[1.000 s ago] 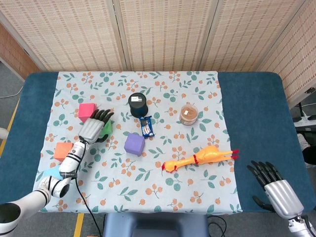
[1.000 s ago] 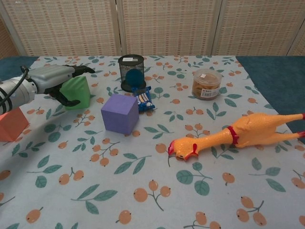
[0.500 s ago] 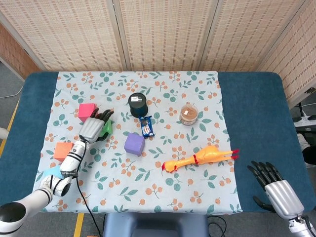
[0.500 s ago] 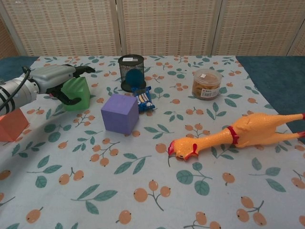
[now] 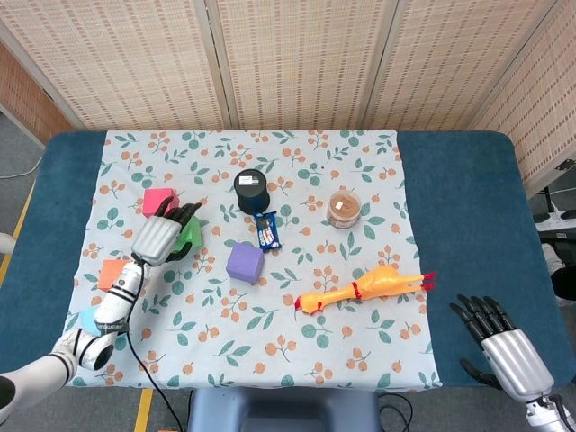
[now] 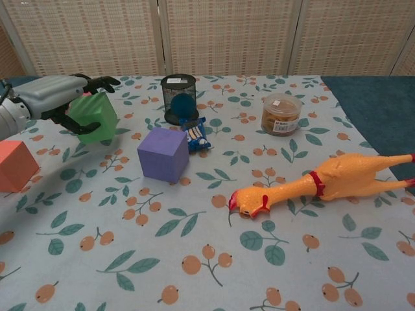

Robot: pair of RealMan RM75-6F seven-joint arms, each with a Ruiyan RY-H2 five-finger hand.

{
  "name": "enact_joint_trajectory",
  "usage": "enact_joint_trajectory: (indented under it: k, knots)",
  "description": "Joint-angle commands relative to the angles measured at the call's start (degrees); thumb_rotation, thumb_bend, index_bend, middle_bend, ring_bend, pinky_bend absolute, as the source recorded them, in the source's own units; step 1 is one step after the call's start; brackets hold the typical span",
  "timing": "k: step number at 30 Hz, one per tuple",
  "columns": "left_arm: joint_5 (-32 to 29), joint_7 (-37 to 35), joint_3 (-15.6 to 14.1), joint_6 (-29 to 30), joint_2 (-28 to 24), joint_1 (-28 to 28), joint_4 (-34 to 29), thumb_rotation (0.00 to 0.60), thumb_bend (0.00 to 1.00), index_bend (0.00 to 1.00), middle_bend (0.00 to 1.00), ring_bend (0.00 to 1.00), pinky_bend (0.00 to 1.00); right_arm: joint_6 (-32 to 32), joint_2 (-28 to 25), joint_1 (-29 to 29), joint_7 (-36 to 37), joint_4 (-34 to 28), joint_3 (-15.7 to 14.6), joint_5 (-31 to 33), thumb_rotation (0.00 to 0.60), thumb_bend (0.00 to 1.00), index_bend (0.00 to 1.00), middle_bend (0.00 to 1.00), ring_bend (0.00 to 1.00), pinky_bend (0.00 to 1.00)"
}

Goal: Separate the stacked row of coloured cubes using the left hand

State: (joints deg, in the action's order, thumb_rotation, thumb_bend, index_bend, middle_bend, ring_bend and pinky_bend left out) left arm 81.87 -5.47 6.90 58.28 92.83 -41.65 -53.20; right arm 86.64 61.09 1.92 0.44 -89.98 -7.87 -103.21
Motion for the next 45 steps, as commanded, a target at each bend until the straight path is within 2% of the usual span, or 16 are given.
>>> enact_joint_trajectory:
  k: [1, 6, 11, 15, 22, 23, 28, 31, 33, 36, 39, 42, 43, 45]
  knots:
    - [0.9, 2.0, -1.9, 5.4, -7.2, 4.9, -7.3, 0.6, 0.45, 0.0, 0.14, 0.46, 0.06, 0.1, 0.0, 0.0, -0.2, 0.0, -0.2, -0.3, 0.6, 0.19, 0.0, 0.0, 0.0, 0.0]
    - [-1.8, 0.0, -1.7, 4.5, -9.2, 7.0, -6.6, 0.6, 0.44, 0.0, 0.15, 0.47, 0.06, -0.3, 0.1, -0.1, -0.7, 0.0, -0.6, -0.9, 0.6, 0.19, 0.0, 0.0, 0.0, 0.0]
    - [-5.9, -3.6, 0.9, 1.3, -7.4, 6.9, -0.4, 0.6, 0.44, 0.0, 0.16, 0.47, 0.06, 0.4, -0.1, -0.4, -1.2, -0.3, -0.9, -1.4, 0.6, 0.19, 0.0, 0.0, 0.0, 0.0]
    - [-6.5, -5.4, 0.5, -2.6, -6.1, 6.3, 3.5, 0.6, 0.44, 0.0, 0.16, 0.47, 0.04, 1.1, -0.2, -0.6, -0.9, -0.3, -0.6, -1.4, 0.6, 0.19, 0.0, 0.0, 0.0, 0.0]
    - [-7.6, -3.5, 0.9, -5.8, -1.3, 5.1, 12.1, 0.6, 0.44, 0.0, 0.17, 0.46, 0.02, 0.4, -0.2, -0.5, -1.0, -0.4, -1.0, -1.6, 0.6, 0.19, 0.0, 0.0, 0.0, 0.0]
    - [-7.5, -3.6, 0.8, -6.0, -1.0, 5.0, 12.6, 0.6, 0.44, 0.0, 0.17, 0.44, 0.02, 0.5, -0.2, -0.5, -1.0, -0.4, -0.9, -1.5, 0.6, 0.19, 0.0, 0.0, 0.0, 0.0]
    - [-7.2, -4.6, 0.5, -7.7, -0.9, 4.9, 13.1, 0.6, 0.37, 0.0, 0.12, 0.1, 0.03, 0.2, -0.2, -0.4, -1.1, -0.3, -0.8, -1.3, 0.6, 0.19, 0.0, 0.0, 0.0, 0.0]
    - [-7.0, -5.0, 0.6, -7.4, -1.7, 5.1, 12.0, 0.6, 0.37, 0.0, 0.04, 0.01, 0.03, 0.0, -0.2, -0.4, -1.2, -0.3, -0.8, -1.2, 0.6, 0.19, 0.0, 0.0, 0.0, 0.0]
    - [-6.4, -5.4, 0.2, -7.1, -2.7, 5.3, 10.5, 0.6, 0.37, 0.0, 0.01, 0.0, 0.02, 0.1, -0.2, -0.4, -1.2, -0.4, -0.8, -1.2, 0.6, 0.19, 0.0, 0.0, 0.0, 0.0]
    - [-5.1, -4.7, -0.1, -4.1, -4.4, 6.2, 7.8, 0.6, 0.36, 0.0, 0.0, 0.0, 0.02, 0.5, -0.3, -0.5, -1.1, -0.4, -0.8, -1.5, 0.6, 0.19, 0.0, 0.0, 0.0, 0.0]
    - [-3.7, -4.3, -0.1, 1.9, -7.2, 8.5, 2.1, 0.6, 0.35, 0.0, 0.0, 0.0, 0.02, 1.1, -0.3, -0.7, -0.9, -0.3, -0.7, -1.7, 0.6, 0.19, 0.0, 0.0, 0.0, 0.0]
    - [1.4, -4.1, -1.3, 15.3, -11.4, 13.3, -7.7, 0.6, 0.33, 0.0, 0.0, 0.0, 0.02, 1.9, -0.2, -0.9, -0.9, -0.2, -0.5, -1.6, 0.6, 0.19, 0.0, 0.0, 0.0, 0.0]
    - [4.3, -4.3, -2.8, 20.7, -13.5, 15.7, -12.4, 0.6, 0.33, 0.0, 0.0, 0.0, 0.02, 2.1, -0.1, -1.0, -1.1, -0.1, -0.3, -1.5, 0.6, 0.19, 0.0, 0.0, 0.0, 0.0]
    - [8.8, -3.5, -5.8, 27.4, -17.1, 19.5, -19.5, 0.6, 0.33, 0.0, 0.0, 0.0, 0.02, 2.1, 0.2, -1.0, -1.3, 0.1, -0.1, -1.3, 0.6, 0.19, 0.0, 0.0, 0.0, 0.0]
